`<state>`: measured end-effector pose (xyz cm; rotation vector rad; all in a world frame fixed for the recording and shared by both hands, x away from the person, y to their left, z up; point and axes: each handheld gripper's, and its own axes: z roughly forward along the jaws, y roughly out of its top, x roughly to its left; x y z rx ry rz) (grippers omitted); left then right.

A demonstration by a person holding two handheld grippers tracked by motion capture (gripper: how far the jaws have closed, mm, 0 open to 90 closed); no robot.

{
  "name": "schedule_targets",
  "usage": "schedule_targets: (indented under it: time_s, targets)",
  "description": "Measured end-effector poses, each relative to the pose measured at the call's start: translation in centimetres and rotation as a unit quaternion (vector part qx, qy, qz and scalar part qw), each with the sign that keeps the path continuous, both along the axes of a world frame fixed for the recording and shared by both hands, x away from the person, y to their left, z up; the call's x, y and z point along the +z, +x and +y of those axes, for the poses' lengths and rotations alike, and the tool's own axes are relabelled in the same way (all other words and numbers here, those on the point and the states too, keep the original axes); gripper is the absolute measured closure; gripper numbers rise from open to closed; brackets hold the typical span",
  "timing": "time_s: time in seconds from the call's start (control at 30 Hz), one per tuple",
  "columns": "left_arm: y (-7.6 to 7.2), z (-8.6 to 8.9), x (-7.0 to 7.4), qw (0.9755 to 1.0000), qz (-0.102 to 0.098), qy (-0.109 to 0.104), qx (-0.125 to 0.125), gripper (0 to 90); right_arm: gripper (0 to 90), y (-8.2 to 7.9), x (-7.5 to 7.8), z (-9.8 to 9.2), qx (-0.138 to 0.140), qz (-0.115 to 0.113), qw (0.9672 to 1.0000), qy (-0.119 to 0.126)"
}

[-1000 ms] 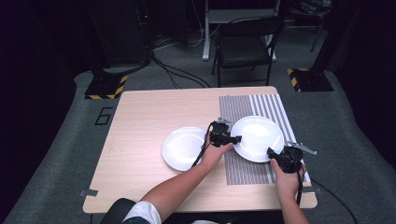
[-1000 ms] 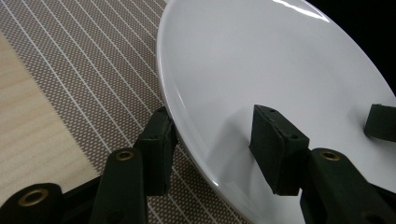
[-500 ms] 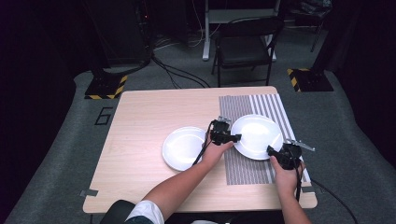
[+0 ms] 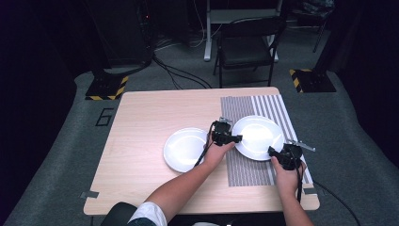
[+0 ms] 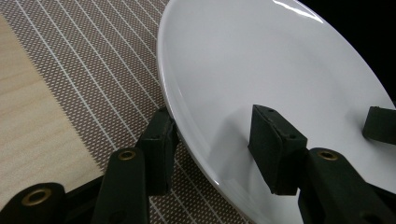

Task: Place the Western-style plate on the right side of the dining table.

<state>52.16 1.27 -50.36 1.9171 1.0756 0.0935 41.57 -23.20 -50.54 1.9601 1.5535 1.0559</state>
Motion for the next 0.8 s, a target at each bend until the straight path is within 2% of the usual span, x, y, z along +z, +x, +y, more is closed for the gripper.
schedule_targets:
  time_s: [0.27, 0.8]
  targets:
    - [0.0, -0.3, -0.1, 1.0, 0.001, 0.003, 0.0, 51.9, 47.7, -0.1, -0.1, -0.1, -0.009, 0.002, 1.0, 0.004]
    - [0.7, -1.1, -0.9, 0.9999, 0.012, 0.007, 0.005, 51.8, 47.7, 0.7, -0.7, -0.4, -0.015, 0.011, 0.9998, -0.008]
